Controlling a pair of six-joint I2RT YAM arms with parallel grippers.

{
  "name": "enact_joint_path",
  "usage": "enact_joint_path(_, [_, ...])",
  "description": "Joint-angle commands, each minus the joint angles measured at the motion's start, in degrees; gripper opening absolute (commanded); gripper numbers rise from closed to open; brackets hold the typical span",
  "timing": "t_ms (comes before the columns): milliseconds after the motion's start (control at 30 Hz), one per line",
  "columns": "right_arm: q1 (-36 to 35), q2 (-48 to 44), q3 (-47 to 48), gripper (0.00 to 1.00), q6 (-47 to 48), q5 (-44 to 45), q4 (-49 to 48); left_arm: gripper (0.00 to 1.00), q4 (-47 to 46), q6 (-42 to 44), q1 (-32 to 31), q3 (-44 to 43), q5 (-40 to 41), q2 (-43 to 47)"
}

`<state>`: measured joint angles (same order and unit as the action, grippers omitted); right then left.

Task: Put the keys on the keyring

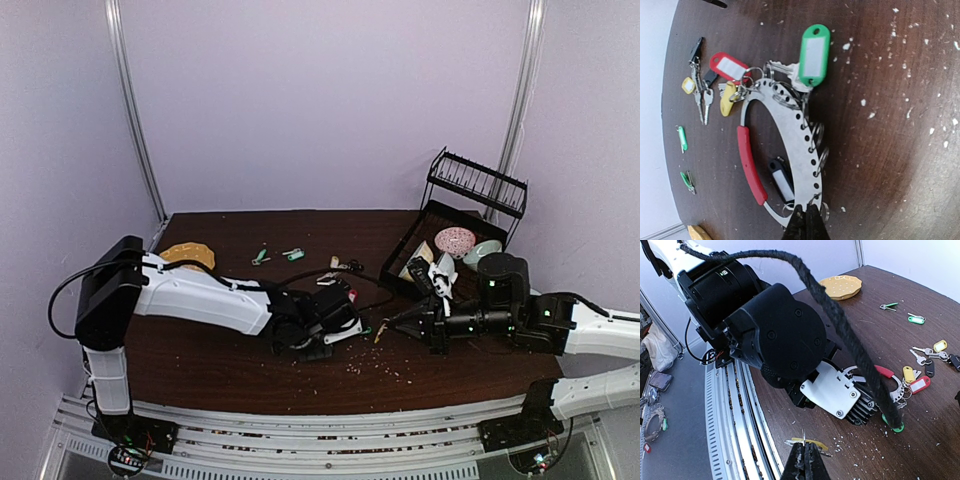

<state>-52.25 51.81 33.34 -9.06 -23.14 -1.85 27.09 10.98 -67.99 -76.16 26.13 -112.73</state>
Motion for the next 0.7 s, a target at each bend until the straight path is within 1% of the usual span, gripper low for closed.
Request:
enact_joint_path(0, [0.19, -0.35, -0.25, 0.00, -0.35, 0.27, -1.08, 0.00, -1.18, -1.39, -1.21, -1.30, -4.49, -2.11])
enact_joint_path(100, [0.16, -0.66, -0.36, 0.00, -0.26, 0.48, -0.92, 0.00, -1.71, -2.74, -1.27, -1.09, -7.45, -2.96])
enact_joint_path(267, [0.22, -0.87, -0.55, 0.00, -0.41, 0.46, -0.94, 0.00, -1.87, -4.10, -1.32, -0.92, -9.80, -3.19])
enact_joint_path(333, [0.21, -0.90, -0.58, 0.00, -0.52, 0.47, -1.04, 0.00, -1.95, -4.50, -1.27, -0.94, -10.40, -2.95])
enact_joint_path(400, [0.15, -0.84, -0.55, 0.00, -0.52, 0.42, -1.16, 0.00, -2.32, -4.59, -1.27, -0.44, -9.28, -2.85])
enact_joint_path(433, [0.18, -0.84, -0.48, 0.00, -0.52, 0.33, -1.26, 0.02, -2.53, -4.57, -1.27, -0.20, -7.96, -2.84])
enact_joint_path(533, [0.15, -0.86, -0.41, 0.00, -0.52, 0.11, -1.23, 0.13, -2.56, -5.03, -1.19, -0.21, -4.18, -2.40])
enact_joint_path(667, [0.21, -0.86, -0.53, 0.00, -0.68, 0.20, -1.02, 0.31, -3.49, -5.44, -0.68, 0.54, -5.00, -0.06])
